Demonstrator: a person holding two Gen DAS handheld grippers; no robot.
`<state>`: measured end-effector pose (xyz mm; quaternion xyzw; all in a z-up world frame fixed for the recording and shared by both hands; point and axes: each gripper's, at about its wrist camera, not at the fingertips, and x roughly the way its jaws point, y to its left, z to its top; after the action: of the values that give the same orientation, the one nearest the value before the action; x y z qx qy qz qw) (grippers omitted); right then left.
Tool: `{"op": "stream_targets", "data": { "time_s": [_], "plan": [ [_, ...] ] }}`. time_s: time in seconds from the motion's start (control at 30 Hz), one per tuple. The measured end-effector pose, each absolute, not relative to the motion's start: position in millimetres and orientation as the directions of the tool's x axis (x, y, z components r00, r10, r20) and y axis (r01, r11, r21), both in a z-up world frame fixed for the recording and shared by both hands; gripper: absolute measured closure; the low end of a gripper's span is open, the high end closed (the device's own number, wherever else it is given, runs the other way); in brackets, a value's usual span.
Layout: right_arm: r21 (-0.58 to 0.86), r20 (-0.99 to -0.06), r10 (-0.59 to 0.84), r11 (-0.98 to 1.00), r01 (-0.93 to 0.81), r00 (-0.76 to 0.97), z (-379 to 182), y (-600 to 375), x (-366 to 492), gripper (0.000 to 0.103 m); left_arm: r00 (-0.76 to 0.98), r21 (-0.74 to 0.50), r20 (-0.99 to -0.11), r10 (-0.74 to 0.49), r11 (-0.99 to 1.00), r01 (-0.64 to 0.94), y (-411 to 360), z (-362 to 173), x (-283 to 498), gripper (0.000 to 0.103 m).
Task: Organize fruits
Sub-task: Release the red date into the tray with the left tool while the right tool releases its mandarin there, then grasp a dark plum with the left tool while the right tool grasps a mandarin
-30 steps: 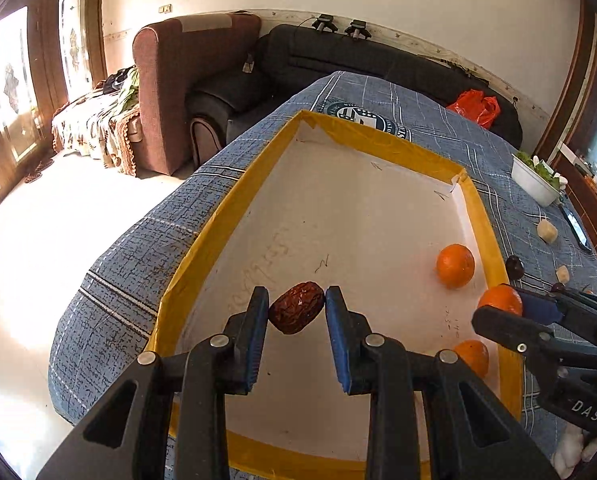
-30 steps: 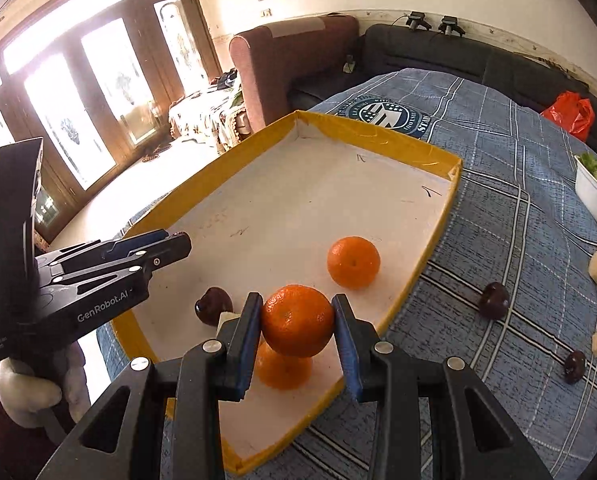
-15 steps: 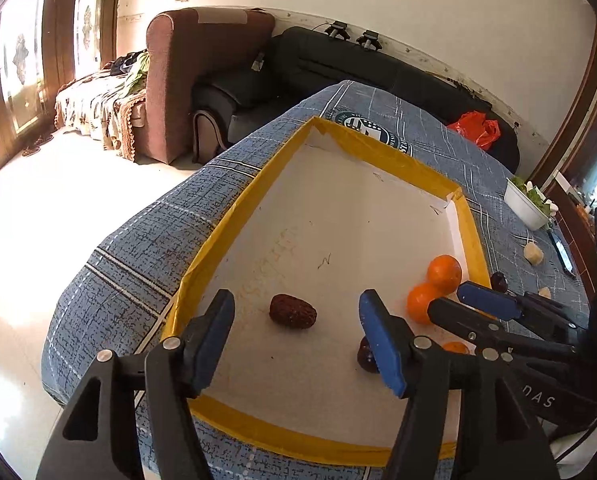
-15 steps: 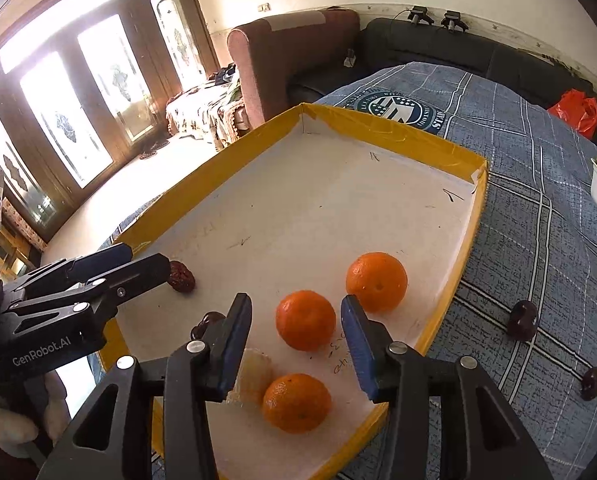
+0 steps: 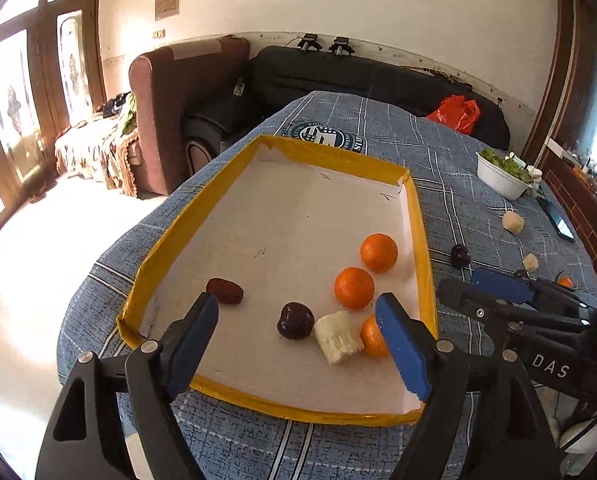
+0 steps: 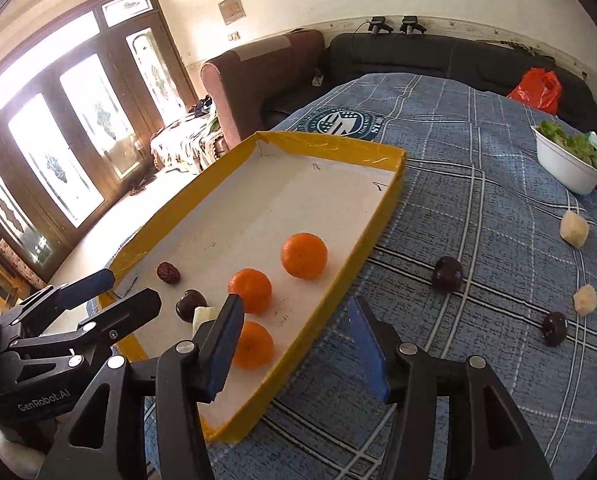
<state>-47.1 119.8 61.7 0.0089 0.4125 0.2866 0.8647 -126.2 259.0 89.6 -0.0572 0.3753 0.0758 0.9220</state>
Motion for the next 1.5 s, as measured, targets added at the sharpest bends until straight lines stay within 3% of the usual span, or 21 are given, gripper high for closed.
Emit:
{"op": "stream_targets", "data": {
  "time_s": [0.17,0.47,0.87,1.5],
  "plan": [
    [0.275,-0.696,0.491,0.856,-0.438,0.523,62.5,79.3,-52.5,0.043,0.73,0.036,-0.67,0.138,0.987,-0.154,229.1,101.3,-134.5,0.023],
    [0.297,-0.681,0.446,0.893,-0.337,0.58,60.0,1.5,-69.4,0.042,0.739,0.077,-0.664,0.11,0.994,-0.079,191.4,108.2,-137.5,0.023],
    [0.336,-0.694,0.243,0.942,0.007,0.678,51.9,-176.6,-66.0,0.043,0.671,-0.114,-0.726,-0.147,0.989,0.094,157.4,87.9,-115.4,0.023],
    [0.322,-0.753,0.204,0.943,0.081,0.625,11.1,-183.5,3.9,0.043,0.57,-0.146,-0.775,-0.274,0.955,0.26,69.4,53.5,-42.9,0.023]
  ]
}}
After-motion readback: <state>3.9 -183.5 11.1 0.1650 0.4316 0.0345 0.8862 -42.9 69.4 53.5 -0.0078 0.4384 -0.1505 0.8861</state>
